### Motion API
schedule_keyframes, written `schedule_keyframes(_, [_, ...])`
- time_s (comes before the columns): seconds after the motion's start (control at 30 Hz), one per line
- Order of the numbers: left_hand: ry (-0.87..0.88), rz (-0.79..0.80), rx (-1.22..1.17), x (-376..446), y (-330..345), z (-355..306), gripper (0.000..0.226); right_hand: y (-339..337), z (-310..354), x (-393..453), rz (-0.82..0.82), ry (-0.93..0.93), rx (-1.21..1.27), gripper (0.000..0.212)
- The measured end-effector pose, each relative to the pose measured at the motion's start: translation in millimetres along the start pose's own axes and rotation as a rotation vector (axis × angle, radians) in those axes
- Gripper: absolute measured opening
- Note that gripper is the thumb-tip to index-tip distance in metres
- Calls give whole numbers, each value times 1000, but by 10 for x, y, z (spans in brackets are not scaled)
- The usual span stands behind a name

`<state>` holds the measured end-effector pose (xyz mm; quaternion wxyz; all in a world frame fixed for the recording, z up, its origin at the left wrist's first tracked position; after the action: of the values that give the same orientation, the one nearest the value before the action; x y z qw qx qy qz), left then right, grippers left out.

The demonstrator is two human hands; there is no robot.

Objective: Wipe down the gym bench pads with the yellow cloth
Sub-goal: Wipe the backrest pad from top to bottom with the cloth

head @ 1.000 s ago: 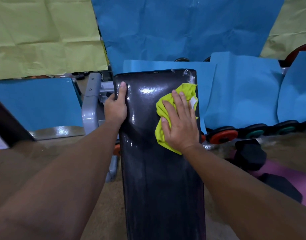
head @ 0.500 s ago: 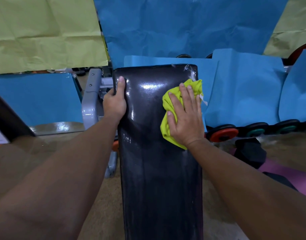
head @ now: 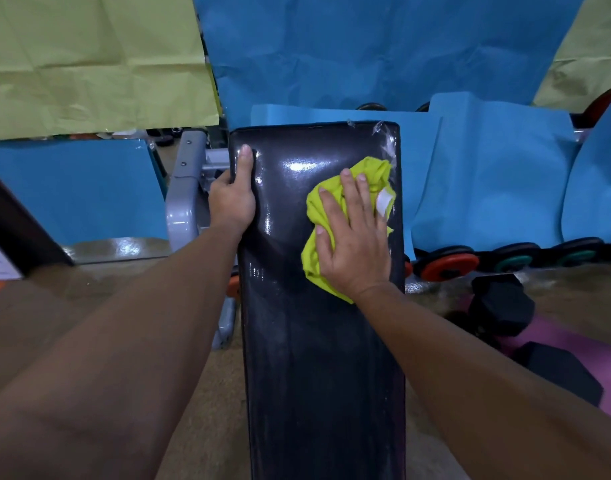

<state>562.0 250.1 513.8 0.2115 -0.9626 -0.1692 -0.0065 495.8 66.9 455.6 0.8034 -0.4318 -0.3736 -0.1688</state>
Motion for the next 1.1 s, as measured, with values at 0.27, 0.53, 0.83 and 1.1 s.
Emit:
schedule_keyframes(0.27, [-11,-3,19,-17,-14,2,48,-23,-47,129,-59,68,16,52])
schedule_keyframes(0.53, [18,-8,30,-21,-31,-8,40,46,35,-1,-3,-35,41,49])
schedule_keyframes(0.83, [29,-2,54,-25,-27,-33,49,228,308,-85,81,-113,48,50])
schedule_keyframes(1.1, [4,0,39,-22,-30,-42,65,364,524,50,30,-67,37,52])
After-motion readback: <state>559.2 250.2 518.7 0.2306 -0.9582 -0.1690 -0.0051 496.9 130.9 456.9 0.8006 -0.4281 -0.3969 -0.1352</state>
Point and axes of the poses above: each hand's wrist, its own x-axis towards the middle knuckle, its own y-axis out of the palm, z = x × y, the point moved 1 cm from there along x, towards the middle knuckle, and after that the axes turned 14 degrees about x, right-handed, at the moved point
